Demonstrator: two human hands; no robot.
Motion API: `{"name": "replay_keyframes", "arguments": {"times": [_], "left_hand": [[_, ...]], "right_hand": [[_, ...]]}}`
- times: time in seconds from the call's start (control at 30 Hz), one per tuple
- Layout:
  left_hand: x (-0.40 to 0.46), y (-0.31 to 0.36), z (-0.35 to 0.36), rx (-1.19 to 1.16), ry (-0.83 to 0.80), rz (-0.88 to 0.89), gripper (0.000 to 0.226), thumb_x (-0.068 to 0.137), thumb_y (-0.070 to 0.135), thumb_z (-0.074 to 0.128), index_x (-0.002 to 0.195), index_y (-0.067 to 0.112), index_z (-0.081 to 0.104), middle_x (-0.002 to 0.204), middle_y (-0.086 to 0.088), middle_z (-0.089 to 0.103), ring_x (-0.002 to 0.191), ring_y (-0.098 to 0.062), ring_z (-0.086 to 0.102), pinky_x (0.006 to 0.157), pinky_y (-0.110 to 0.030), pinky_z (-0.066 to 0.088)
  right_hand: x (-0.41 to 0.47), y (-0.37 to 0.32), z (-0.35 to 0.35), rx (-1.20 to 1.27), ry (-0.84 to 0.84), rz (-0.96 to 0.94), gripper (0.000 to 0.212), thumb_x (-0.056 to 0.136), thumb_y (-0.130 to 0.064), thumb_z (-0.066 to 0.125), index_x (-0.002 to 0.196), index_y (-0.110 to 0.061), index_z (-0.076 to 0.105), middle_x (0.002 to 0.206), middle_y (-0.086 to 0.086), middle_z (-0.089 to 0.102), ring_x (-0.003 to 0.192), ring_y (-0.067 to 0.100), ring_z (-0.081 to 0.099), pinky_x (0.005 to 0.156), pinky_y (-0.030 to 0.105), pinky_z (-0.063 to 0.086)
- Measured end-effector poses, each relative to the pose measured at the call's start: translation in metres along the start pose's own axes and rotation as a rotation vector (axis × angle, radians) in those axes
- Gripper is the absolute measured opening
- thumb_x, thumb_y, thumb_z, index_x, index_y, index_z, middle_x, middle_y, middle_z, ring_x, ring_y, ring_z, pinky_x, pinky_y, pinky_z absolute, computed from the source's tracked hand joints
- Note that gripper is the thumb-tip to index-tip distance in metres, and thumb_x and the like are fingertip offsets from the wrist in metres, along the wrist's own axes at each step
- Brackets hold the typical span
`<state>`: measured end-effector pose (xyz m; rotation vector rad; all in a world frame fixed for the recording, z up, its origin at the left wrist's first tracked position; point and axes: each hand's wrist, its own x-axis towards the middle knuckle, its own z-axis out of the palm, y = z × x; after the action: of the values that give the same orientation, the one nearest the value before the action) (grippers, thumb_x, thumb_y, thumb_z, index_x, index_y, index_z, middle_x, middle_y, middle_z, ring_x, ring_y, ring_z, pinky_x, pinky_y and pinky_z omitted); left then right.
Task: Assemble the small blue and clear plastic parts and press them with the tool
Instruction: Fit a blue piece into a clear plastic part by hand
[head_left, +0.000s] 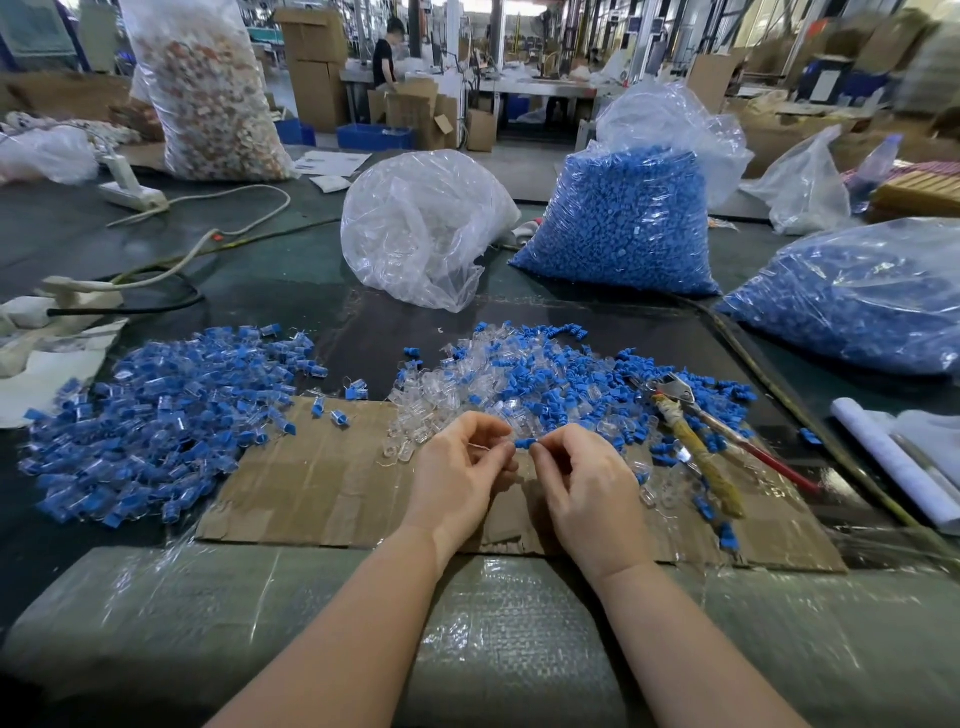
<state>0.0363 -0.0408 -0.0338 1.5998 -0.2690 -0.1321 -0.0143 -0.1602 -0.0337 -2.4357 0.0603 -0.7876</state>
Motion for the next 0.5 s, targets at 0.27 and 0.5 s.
{"name": "replay_keyframes", "arguments": {"times": [0.27,0.5], "left_hand": [[-0.0007,0.0015,0.0000,-0.027,-0.044,-0.016,0.017,0.086,-0.004,0.060,0.078,0.011,0.061,0.067,-0.005,0.063,0.055,-0.004,0.060,0.055,-0.016,0.051],[-0.0004,0.0012,-0.0017,0.005,-0.029,-0.017,0.015,0.088,-0.001,0.059,0.081,0.012,0.063,0.072,-0.005,0.064,0.059,-0.007,0.061,0.057,-0.018,0.051]], "right_hand": [[-0.0022,-0.0001,0.0029,-0.088,0.010,-0.069,0.015,0.081,-0.011,0.071,0.071,-0.009,0.060,0.067,0.004,0.059,0.064,0.023,0.056,0.059,0.032,0.044],[-0.0013,0.0020,0.0009,-0.009,-0.005,-0.105,0.016,0.081,-0.013,0.071,0.097,-0.011,0.068,0.086,0.000,0.065,0.081,0.017,0.060,0.074,0.027,0.047]]}}
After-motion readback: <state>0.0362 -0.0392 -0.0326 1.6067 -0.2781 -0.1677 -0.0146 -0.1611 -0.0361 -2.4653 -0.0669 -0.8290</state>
